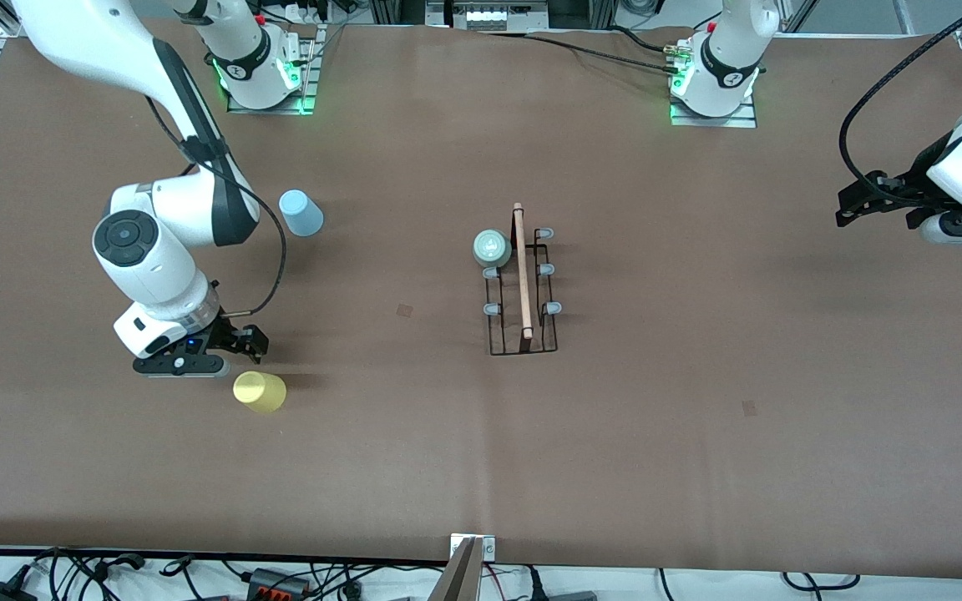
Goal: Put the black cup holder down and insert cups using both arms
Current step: 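Lower the right gripper over the yellow cup and grasp it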
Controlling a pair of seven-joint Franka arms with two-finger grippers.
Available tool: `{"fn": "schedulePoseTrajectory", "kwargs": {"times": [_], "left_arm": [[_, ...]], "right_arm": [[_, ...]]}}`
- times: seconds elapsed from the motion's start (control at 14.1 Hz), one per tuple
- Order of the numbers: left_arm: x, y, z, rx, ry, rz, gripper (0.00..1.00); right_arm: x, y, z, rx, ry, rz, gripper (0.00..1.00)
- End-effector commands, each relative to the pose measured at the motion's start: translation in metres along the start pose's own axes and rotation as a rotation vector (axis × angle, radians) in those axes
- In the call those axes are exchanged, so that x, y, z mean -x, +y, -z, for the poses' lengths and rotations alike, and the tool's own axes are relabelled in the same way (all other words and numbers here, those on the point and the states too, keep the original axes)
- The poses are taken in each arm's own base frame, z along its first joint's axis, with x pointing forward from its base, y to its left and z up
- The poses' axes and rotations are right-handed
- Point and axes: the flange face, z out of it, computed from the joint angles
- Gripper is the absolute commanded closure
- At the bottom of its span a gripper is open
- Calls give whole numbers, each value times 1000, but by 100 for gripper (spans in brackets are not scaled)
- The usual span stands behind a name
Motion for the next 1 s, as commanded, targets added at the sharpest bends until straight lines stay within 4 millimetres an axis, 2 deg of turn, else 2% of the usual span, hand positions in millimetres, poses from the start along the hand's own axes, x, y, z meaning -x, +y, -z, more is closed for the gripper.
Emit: {"fn": "schedulePoseTrajectory", "kwargs": {"times": [0.0, 0.14, 0.36, 0.57, 0.93], "left_arm": [[-2, 2, 6, 15, -8, 10, 0], [-1, 3, 5, 15, -9, 8, 0], [-1, 2, 5, 15, -11, 11, 0], [-1, 2, 5, 15, -13, 30, 0], [-1, 2, 5, 15, -14, 45, 0]], "right_arm": [[-12, 5, -19, -4, 18, 21, 0], [-16, 7, -27, -4, 16, 16, 0], [-16, -4, -38, -49, 31, -14, 0], [-17, -6, -46, -55, 38, -16, 0], [-13, -8, -64, -61, 42, -19, 0]]}}
